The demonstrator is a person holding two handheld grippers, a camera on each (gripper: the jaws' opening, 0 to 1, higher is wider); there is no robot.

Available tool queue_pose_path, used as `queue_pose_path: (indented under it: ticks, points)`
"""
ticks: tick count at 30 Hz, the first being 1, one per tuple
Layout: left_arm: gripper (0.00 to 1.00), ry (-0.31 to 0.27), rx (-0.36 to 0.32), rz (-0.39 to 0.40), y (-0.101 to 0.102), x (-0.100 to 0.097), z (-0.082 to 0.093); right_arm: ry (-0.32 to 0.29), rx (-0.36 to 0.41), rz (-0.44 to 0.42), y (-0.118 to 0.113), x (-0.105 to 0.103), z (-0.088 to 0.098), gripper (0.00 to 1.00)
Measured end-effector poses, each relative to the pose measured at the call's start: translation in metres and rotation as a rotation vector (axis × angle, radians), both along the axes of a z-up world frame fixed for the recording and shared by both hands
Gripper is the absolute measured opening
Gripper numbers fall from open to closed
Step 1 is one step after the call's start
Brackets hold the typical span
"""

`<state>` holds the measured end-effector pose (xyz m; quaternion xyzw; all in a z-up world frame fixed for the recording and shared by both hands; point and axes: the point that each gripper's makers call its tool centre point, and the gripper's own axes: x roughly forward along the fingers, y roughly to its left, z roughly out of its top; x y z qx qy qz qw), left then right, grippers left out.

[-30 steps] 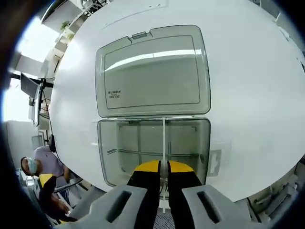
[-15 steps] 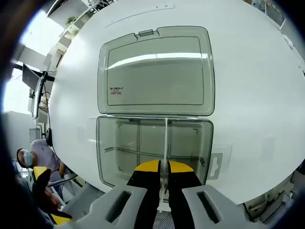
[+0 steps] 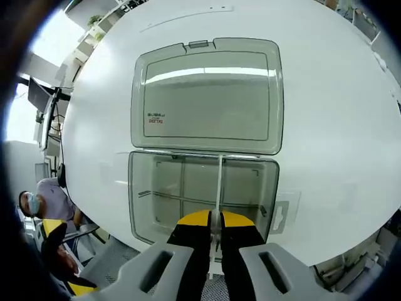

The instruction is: Insert the divider into the dual guide fixture by aligning both edges with the guide slots and pushing it downward to the bottom, including one-sided entry, uneven engagement, binding, and posture correction.

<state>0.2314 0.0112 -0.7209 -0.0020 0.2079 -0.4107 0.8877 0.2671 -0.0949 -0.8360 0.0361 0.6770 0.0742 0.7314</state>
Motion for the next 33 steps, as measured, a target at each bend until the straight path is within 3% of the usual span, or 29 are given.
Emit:
queue_pose_path:
  ticks: [3, 10, 33]
  points:
    - [0.36, -0.002, 0.001, -0.001, 0.000, 0.000, 0.000, -0.024, -0.050, 0.064, -0.008, 0.002, 0.000, 0.00]
    - [0.35, -0.003, 0.000, -0.002, 0.001, -0.002, 0.001, 0.011, 0.009, -0.036, -0.001, -0.008, 0.007, 0.00]
    - [0.34, 0.000, 0.001, -0.001, 0.001, 0.000, -0.002, -0.005, -0.003, -0.014, 0.003, -0.003, 0.000, 0.00]
